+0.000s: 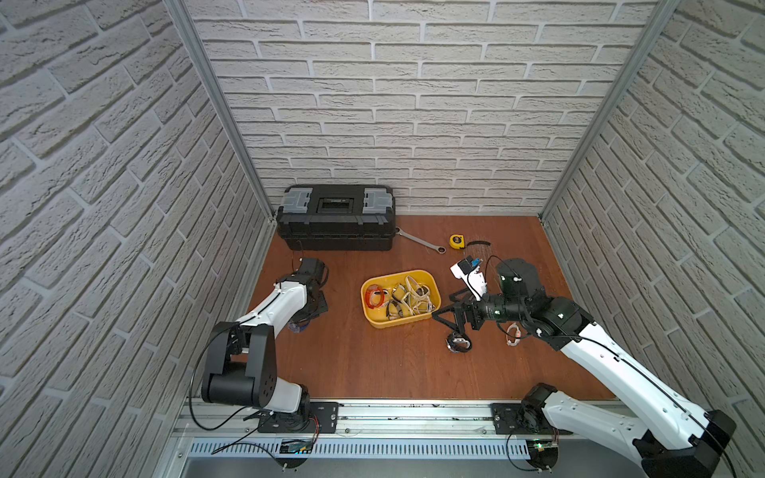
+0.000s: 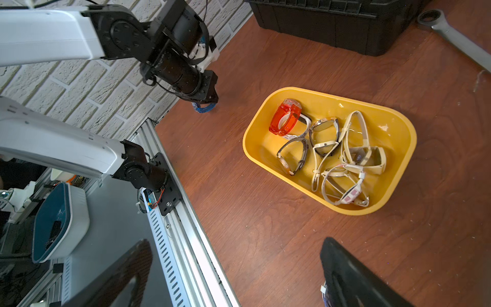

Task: Put the watch into the storage box
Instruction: Pick up the watch at the center of the board, then place the watch in the storage box.

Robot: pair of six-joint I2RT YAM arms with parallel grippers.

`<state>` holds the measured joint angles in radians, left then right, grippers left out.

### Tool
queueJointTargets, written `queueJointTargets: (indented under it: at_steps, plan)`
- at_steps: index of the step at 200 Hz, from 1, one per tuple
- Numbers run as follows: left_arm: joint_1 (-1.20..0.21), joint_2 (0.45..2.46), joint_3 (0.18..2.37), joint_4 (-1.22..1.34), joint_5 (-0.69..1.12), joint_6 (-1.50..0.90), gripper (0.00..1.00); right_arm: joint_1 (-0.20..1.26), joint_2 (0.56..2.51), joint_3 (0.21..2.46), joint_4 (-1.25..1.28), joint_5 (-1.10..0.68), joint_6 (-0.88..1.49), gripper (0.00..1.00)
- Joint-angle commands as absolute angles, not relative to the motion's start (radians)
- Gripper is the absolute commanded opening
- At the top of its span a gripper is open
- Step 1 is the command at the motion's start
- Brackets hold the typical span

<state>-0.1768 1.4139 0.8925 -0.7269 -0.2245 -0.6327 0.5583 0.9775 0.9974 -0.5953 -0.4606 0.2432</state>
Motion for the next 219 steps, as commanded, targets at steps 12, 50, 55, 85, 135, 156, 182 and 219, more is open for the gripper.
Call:
queueJointTargets:
  at_steps: [12,50,55,85,135,156,182,219]
  plan:
    - [-0.376,1.324,1.009,-0.890,-0.193,-0.702,0.00,0.557,0.964,0.974,-0.625,-0.386,0.277,1.00]
    - [-0.639,1.407,1.190,-0.907,-0.136,-0.786,0.00,0.540,0.969,0.965,-0.651,-0.369,0.294,1.00]
    - [-0.671,1.435,1.216,-0.909,-0.139,-0.791,0.00,0.539,0.967,0.963,-0.653,-0.369,0.295,1.00]
    - [-0.782,1.619,1.348,-0.891,-0.122,-0.793,0.00,0.536,0.941,0.969,-0.668,-0.364,0.299,1.00]
    - [-0.810,1.799,1.416,-0.849,-0.107,-0.801,0.00,0.532,0.889,0.963,-0.711,-0.345,0.285,1.00]
    - [-0.806,1.829,1.408,-0.828,-0.112,-0.802,0.00,0.531,0.871,0.955,-0.718,-0.339,0.279,1.00]
    - [-0.798,1.859,1.393,-0.798,-0.097,-0.803,0.00,0.532,0.857,0.948,-0.715,-0.339,0.276,1.00]
    - [-0.796,1.869,1.366,-0.771,-0.076,-0.813,0.00,0.529,0.856,0.947,-0.724,-0.333,0.267,1.00]
